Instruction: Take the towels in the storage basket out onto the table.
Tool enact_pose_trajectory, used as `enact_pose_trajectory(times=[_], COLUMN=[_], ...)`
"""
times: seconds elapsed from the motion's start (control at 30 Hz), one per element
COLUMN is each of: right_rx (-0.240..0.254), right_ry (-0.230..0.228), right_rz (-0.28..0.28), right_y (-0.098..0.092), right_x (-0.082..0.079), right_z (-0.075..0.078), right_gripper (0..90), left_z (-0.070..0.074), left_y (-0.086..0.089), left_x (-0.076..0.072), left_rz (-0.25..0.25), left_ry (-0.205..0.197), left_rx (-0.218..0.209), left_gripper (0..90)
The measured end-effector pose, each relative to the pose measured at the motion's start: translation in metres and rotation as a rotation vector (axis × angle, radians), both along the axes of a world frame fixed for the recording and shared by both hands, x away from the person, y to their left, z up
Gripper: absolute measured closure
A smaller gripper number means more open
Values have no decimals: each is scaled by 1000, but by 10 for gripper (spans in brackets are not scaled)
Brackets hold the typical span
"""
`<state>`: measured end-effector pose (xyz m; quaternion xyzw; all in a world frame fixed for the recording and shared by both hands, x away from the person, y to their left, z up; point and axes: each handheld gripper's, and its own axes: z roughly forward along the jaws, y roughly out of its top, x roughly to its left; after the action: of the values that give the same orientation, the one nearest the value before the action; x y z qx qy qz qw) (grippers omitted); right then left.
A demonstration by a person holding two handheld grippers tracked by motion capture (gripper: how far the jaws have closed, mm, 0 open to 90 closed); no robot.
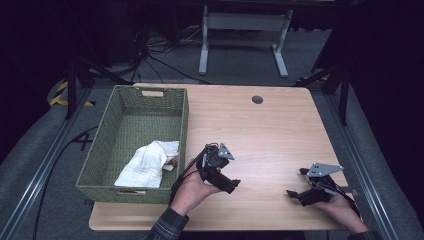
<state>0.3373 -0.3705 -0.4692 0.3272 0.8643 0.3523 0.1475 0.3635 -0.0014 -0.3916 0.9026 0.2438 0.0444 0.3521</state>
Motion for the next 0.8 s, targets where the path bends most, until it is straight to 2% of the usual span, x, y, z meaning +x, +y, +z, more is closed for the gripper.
enact_pose_trajectory(times=[0.2, 0.23, 0.4, 0.8], right_rx=[-1, -1, 0, -1], right_ry=[0, 0, 0, 0], right_rz=[0, 0, 0, 0], right_y=[0, 0, 0, 0], right_x=[0, 0, 0, 0], right_z=[0, 0, 0, 0], right_gripper=[2, 2, 2, 2], left_z=[8, 9, 11, 27], left_y=[1, 2, 6, 13], left_x=[2, 3, 7, 14], left_rz=[-26, -23, -40, -66], left_ry=[3, 3, 11, 8], left_rx=[17, 4, -7, -6], left_gripper=[42, 43, 49, 71])
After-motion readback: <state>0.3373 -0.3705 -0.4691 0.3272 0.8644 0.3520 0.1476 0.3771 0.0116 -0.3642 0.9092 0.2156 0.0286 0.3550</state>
